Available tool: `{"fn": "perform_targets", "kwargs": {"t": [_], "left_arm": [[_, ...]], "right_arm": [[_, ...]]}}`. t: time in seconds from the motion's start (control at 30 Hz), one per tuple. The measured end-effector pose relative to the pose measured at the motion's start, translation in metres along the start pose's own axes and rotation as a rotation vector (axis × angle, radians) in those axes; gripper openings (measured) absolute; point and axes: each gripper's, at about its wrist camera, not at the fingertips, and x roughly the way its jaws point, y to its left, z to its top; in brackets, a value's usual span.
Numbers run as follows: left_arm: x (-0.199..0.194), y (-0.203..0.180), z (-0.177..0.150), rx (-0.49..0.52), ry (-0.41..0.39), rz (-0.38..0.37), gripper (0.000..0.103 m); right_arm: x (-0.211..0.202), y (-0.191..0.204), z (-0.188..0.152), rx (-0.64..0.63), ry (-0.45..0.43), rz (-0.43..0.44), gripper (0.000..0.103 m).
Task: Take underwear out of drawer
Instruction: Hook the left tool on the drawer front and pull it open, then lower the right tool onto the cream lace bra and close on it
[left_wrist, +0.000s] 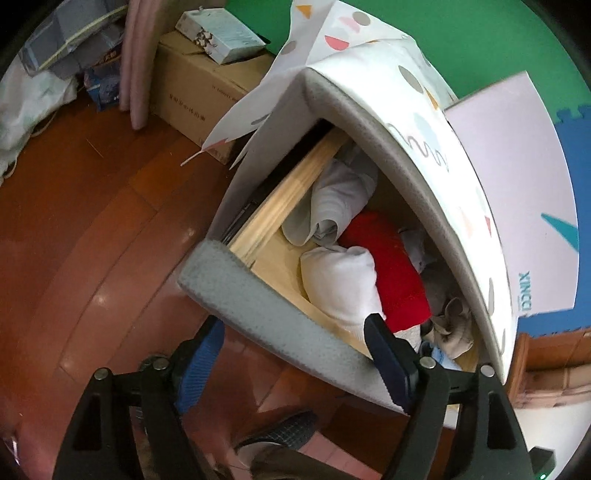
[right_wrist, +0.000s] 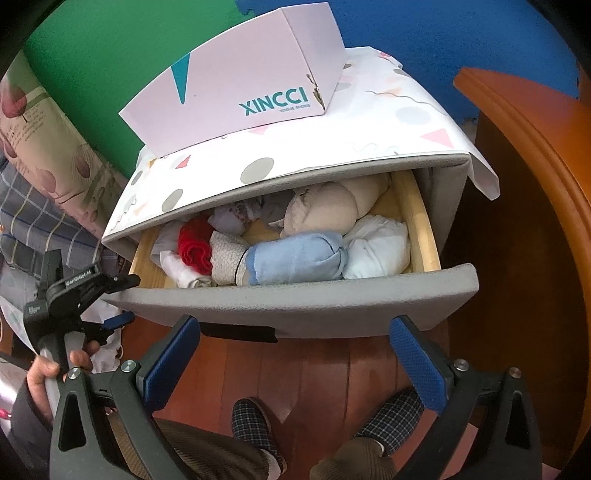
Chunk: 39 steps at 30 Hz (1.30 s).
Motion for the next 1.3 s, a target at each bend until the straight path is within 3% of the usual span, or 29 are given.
{"fn": "perform_targets", "kwargs": {"t": [0.37,0.53,0.77,1.0,1.3], "left_arm": [[-0.016,0.01,-0.029,0.108,0.037,0.111,0.089],[-0.021,0.014,-0.036,0.122,0.061,0.121,0.09],[-0.027,0.015,-0.044,0.128,0.075,0.127,0.09],[-0.03,0.013,-0.044,0.139,0.064,0.154,0.091],[-0.028,0.011,-0.04,0.13,0.069,0.154,0.09]], "right_arm": [[-0.001,0.001,0.002,-0.005,-0.001,-0.017,0.102],[-0.001,0.002,0.004,-0.029,0.032,-0.041,0.102],[0.003,0.009,0.014,-0.104,0.143,-0.099,0.102],[0.016,-0.002,0.032,0.008,0.237,-0.069,0.102],[0.071,0.003,0.037,0.034,0.355,-0.127,0.099]]}}
